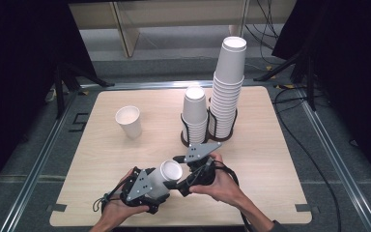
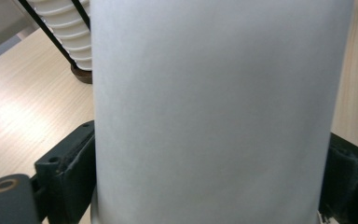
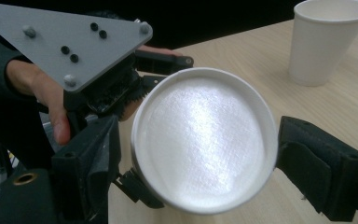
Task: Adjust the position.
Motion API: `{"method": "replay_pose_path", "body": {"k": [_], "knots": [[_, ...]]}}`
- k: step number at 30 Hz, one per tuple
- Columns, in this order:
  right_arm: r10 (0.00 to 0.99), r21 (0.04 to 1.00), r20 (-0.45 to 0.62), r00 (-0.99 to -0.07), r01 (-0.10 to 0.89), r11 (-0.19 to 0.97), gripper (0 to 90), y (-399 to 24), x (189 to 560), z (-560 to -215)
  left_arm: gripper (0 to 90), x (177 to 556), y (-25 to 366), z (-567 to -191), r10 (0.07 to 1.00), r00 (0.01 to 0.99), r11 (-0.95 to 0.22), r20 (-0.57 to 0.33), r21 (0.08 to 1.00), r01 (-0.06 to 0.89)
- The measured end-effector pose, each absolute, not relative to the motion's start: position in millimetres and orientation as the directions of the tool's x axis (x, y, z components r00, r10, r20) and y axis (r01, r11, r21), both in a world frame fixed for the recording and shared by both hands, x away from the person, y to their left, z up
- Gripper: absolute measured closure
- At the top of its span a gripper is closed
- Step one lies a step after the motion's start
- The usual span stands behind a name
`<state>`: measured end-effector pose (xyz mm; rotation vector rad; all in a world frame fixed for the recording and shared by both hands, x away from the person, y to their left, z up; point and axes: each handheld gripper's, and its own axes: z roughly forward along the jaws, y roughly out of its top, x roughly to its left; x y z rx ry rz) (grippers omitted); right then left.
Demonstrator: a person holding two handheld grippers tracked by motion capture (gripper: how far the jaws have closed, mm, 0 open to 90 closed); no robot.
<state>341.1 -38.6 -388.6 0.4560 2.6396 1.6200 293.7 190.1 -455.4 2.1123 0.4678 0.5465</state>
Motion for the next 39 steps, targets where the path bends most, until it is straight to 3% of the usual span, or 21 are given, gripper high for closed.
{"method": "replay_pose_path", "body": {"k": [8,9,19,27,39], "knots": [[0.217,0.855,0.152,-0.964,0.238,0.461,16.5,-33.2,340.8,-396.0,8.8,290.7,186.4,-454.1,0.437,0.841,-0.656,0.319,0.753,0.055],[0.218,0.848,0.160,-0.963,0.247,0.469,16.7,-33.1,340.3,-396.5,8.8,289.0,184.1,-455.9,0.450,0.843,-0.630,0.294,0.774,0.066],[0.188,0.834,0.206,-0.960,0.272,0.480,22.4,-32.8,344.0,-402.9,8.8,287.6,183.5,-454.6,0.407,0.846,-0.685,0.345,0.728,0.032],[0.200,0.842,0.224,-0.954,0.293,0.452,24.3,-37.3,346.2,-398.0,3.9,289.0,185.7,-457.6,0.465,0.844,-0.554,0.267,0.832,0.042],[0.199,0.880,0.304,-0.932,0.354,0.316,24.7,-52.6,351.0,-381.1,2.7,289.6,193.7,-454.3,0.518,0.842,-0.298,0.149,0.954,0.014]]}}
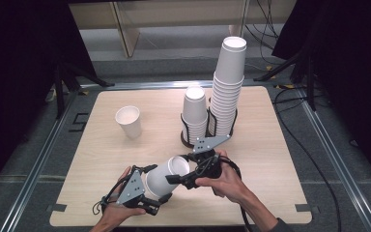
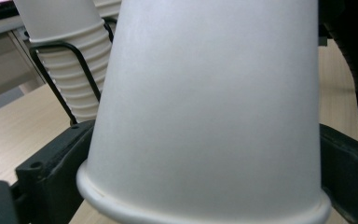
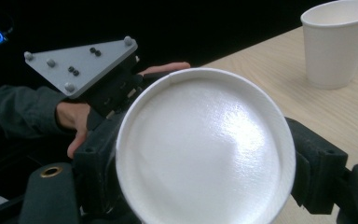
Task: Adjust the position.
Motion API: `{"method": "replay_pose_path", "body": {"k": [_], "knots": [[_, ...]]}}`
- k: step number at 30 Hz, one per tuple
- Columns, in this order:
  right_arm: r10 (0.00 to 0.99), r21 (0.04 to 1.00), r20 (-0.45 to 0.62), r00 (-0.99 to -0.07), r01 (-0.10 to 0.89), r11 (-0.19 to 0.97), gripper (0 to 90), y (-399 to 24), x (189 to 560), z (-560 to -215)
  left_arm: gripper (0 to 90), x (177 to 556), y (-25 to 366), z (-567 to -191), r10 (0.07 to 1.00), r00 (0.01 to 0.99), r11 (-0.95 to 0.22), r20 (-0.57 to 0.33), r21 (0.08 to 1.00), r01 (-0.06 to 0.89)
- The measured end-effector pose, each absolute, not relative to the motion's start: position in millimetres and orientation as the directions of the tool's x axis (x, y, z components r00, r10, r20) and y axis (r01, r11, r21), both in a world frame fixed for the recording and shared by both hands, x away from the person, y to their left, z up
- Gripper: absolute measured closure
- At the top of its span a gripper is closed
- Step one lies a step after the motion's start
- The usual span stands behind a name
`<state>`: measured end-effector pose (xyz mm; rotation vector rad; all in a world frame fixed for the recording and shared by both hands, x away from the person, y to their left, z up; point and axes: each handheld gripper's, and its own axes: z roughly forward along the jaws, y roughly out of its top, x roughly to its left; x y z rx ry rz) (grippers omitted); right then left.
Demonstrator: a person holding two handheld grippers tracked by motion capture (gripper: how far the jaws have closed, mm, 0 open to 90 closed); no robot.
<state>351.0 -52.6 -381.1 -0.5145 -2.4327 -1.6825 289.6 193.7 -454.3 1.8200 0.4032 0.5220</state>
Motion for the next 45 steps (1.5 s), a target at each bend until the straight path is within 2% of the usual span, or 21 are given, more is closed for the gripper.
{"method": "replay_pose_path", "body": {"k": [10,13,22,26,30,34,39,42,45], "knots": [[0.177,0.886,0.341,-0.923,0.378,0.267,24.7,-53.3,351.7,-380.0,1.9,287.7,191.6,-453.9,0.532,0.835,-0.249,0.143,0.969,-0.007],[0.170,0.884,0.350,-0.921,0.384,0.266,24.7,-53.5,351.8,-380.2,5.1,288.5,195.7,-451.3,0.530,0.838,-0.245,0.126,0.970,0.009],[0.156,0.881,0.346,-0.925,0.378,0.285,23.1,-54.3,353.7,-381.3,9.1,289.7,197.5,-446.5,0.514,0.843,-0.316,0.160,0.949,0.013],[0.202,0.877,0.223,-0.954,0.286,0.385,17.3,-56.0,351.2,-375.7,10.2,290.5,197.1,-446.6,0.509,0.842,-0.369,0.181,0.929,0.022],[0.215,0.860,0.130,-0.968,0.217,0.461,16.2,-58.3,344.8,-366.0,10.9,292.1,197.2,-446.6,0.487,0.846,-0.455,0.218,0.890,0.033],[0.194,0.823,-0.014,-0.981,0.099,0.560,16.9,-58.0,338.3,-359.8,11.0,291.7,195.2,-445.5,0.448,0.858,-0.546,0.251,0.837,0.040],[0.148,0.757,-0.087,-0.985,0.032,0.652,18.3,-50.8,332.1,-364.8,11.1,290.4,191.6,-445.8,0.397,0.870,-0.633,0.293,0.774,0.028],[0.123,0.712,-0.102,-0.987,0.014,0.702,18.4,-43.9,327.1,-369.8,11.2,287.8,188.7,-445.9,0.393,0.876,-0.637,0.281,0.770,0.038],[0.085,0.670,-0.136,-0.987,-0.029,0.742,18.8,-37.7,323.9,-374.4,11.2,286.7,187.6,-444.0,0.363,0.878,-0.672,0.311,0.740,0.016]]}}
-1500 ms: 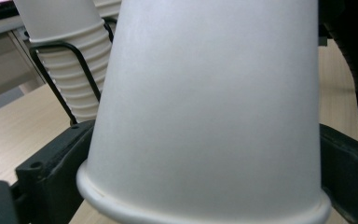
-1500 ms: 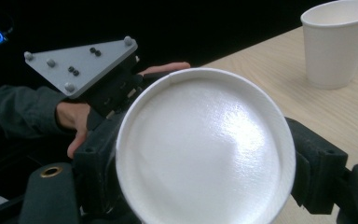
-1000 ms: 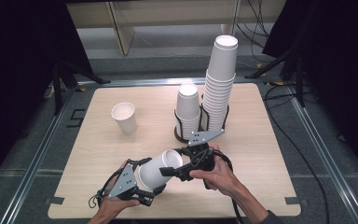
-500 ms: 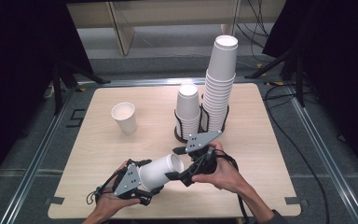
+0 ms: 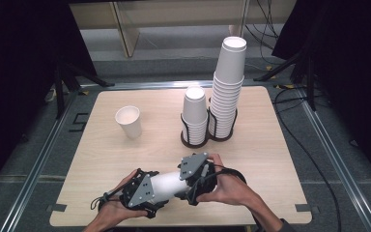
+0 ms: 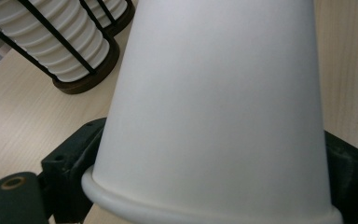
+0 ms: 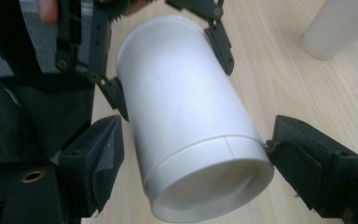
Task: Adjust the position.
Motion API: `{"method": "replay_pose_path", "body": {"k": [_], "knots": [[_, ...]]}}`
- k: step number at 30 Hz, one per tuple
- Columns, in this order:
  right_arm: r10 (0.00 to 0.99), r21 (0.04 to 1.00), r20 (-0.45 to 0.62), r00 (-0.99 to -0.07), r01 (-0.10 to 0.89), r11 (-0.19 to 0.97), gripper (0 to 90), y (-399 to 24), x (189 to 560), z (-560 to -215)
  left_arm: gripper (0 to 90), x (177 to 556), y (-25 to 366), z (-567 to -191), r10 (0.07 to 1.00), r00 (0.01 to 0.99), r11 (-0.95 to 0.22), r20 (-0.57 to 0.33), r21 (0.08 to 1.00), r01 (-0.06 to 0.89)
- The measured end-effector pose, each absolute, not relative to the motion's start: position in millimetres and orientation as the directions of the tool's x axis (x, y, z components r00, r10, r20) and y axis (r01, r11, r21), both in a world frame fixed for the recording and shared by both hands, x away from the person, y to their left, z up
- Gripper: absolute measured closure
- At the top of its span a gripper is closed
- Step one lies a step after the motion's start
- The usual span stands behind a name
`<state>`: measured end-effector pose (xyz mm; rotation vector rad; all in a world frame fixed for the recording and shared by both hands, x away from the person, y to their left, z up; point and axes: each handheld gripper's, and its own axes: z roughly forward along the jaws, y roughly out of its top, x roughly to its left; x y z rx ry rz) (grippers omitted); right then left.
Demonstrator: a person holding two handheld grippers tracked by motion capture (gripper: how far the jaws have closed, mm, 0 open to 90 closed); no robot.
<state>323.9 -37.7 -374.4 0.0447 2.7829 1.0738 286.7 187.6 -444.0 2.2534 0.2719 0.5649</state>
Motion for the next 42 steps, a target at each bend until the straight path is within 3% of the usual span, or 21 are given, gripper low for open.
{"method": "replay_pose_path", "body": {"k": [10,25,33,42], "knots": [[0.004,0.548,-0.187,-0.982,-0.102,0.830,18.7,-20.3,316.2,-392.6,11.3,282.4,182.9,-445.0,0.306,0.892,-0.726,0.333,0.688,-0.008],[-0.072,0.459,-0.198,-0.978,-0.157,0.874,22.1,-8.8,315.5,-409.8,11.3,280.0,180.3,-445.9,0.250,0.898,-0.762,0.363,0.646,-0.048],[-0.079,0.487,-0.185,-0.980,-0.161,0.859,22.5,-18.9,321.0,-406.9,6.7,284.3,185.4,-450.9,0.290,0.917,-0.622,0.276,0.782,-0.039],[-0.079,0.654,-0.072,-0.994,-0.107,0.749,22.7,-44.7,332.1,-393.5,6.8,288.8,197.0,-443.5,0.313,0.940,-0.400,0.136,0.916,0.001]]}}
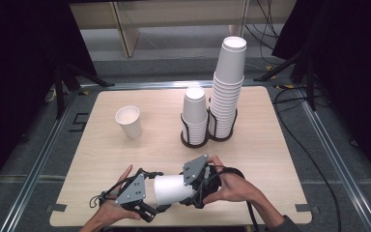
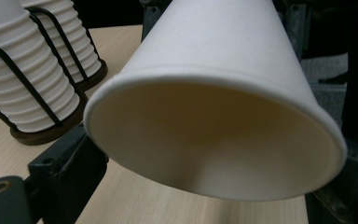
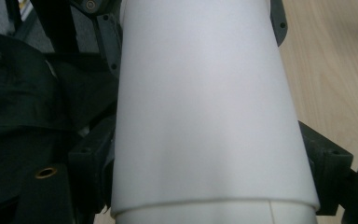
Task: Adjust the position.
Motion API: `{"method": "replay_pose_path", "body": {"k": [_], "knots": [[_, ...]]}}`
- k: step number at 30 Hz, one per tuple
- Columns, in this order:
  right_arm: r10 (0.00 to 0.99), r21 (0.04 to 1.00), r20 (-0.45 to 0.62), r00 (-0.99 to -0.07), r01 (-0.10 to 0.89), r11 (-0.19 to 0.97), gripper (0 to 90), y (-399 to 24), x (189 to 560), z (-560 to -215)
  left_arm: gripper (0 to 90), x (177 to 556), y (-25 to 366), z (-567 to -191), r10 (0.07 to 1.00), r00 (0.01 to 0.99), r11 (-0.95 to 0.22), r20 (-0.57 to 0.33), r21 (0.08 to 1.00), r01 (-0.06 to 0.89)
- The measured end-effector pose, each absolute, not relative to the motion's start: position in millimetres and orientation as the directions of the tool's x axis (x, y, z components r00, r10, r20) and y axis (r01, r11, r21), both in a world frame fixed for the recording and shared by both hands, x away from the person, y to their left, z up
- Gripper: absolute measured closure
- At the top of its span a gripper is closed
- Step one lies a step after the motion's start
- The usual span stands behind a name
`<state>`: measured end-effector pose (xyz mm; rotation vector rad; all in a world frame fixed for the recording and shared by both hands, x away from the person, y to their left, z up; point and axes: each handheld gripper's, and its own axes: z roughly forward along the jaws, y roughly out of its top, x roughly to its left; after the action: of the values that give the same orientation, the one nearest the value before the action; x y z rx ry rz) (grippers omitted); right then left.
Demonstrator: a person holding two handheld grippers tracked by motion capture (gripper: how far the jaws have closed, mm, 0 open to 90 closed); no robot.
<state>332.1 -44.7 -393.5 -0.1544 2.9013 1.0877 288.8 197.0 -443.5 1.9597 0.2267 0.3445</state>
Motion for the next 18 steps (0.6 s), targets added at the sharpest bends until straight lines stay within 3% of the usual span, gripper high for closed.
{"method": "replay_pose_path", "body": {"k": [4,8,14,18], "knots": [[-0.060,0.678,-0.059,-0.996,-0.084,0.730,22.7,-53.2,334.8,-387.0,7.5,290.3,201.4,-442.5,0.340,0.936,-0.344,0.089,0.938,0.036],[-0.020,0.706,-0.056,-0.998,-0.054,0.707,22.7,-63.0,340.2,-382.5,14.6,295.2,208.2,-443.9,0.363,0.931,-0.303,0.036,0.949,0.082],[0.021,0.766,-0.050,-0.999,-0.025,0.642,22.6,-71.5,348.2,-378.6,14.4,298.3,209.8,-443.4,0.365,0.927,-0.177,-0.081,0.972,0.155],[0.024,0.802,-0.011,-1.000,0.005,0.597,22.5,-73.7,350.8,-379.2,14.4,298.2,208.4,-443.4,0.367,0.923,-0.151,-0.110,0.973,0.177]]}}
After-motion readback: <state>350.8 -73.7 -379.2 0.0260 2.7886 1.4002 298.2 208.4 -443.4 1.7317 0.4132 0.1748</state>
